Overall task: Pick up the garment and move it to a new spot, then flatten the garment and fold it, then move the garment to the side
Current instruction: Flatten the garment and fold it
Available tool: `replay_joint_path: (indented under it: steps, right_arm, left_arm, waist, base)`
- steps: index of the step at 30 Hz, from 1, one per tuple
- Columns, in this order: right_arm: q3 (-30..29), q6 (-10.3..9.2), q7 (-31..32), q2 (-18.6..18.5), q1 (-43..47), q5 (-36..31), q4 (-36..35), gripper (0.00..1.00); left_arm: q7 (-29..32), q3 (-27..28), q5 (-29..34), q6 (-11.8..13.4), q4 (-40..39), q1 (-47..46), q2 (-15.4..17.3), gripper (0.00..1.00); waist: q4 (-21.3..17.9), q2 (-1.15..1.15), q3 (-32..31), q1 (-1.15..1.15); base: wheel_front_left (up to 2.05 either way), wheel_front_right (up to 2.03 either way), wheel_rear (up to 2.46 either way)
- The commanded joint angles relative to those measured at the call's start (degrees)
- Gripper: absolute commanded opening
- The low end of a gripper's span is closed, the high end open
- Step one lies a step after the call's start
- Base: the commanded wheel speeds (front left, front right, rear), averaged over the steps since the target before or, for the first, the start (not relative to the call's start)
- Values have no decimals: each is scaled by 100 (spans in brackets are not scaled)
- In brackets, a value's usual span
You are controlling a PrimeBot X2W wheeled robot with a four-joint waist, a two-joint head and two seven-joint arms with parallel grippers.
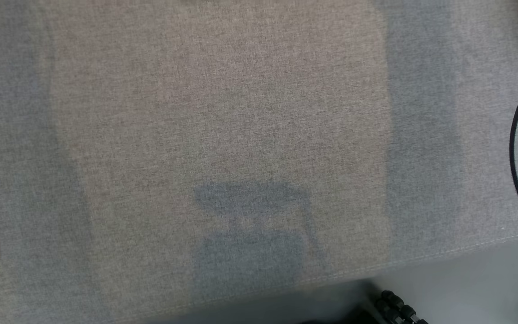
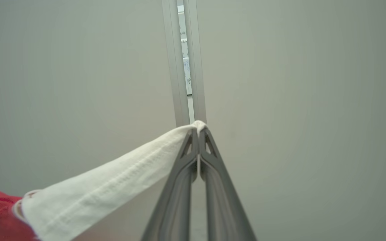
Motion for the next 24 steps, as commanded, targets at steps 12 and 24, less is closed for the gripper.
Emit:
replay_joint_path:
  steps: [12,24]
  right_arm:
    - [-727,-4,-931,27,-1058,-1199,-440,0]
    - [15,-3,-932,-113,32,-1178,-483,0]
  left_arm:
    - [-738,114,-512,-506,-123,-518,26,0]
    - [-768,-317,-735,-579,-231,857,243,0]
  waist:
    - [81,0,225,-2]
    - [226,0,483,-2]
  base:
    - [0,0,0]
    - [0,0,0]
